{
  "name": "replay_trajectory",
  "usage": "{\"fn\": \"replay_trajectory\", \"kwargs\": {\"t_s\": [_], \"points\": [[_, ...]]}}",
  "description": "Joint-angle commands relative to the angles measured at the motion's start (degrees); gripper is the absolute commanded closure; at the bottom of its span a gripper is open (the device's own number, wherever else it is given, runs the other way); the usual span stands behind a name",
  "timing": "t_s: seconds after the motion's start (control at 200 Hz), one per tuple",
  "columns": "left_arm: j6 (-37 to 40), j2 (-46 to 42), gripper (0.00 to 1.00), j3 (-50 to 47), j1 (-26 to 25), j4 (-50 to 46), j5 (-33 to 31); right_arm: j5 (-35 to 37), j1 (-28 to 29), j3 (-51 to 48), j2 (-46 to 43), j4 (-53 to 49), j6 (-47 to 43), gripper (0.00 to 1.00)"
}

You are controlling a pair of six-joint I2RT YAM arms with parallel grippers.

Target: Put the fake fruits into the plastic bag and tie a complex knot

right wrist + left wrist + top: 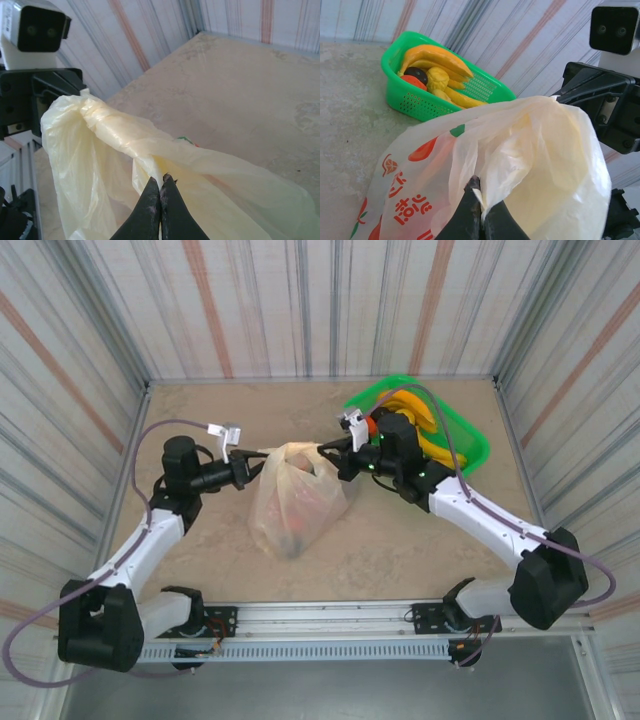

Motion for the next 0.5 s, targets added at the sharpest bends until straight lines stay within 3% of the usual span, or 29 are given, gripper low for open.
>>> {"fn": "replay_trajectory", "kwargs": {"t_s": [0.0,0.496], "points": [[2.29,-1.97,1.00,0.24,1.16,-2.92,-2.40,2.80,-1.93,-0.59,-3.01,-3.03,-1.61,1.00],[2.54,-5.29,1.00,-1.13,3.66,-6.70,-7.65,7.63,-7.06,-4.09,-8.41,-9.44,-2.45,1.00]]}}
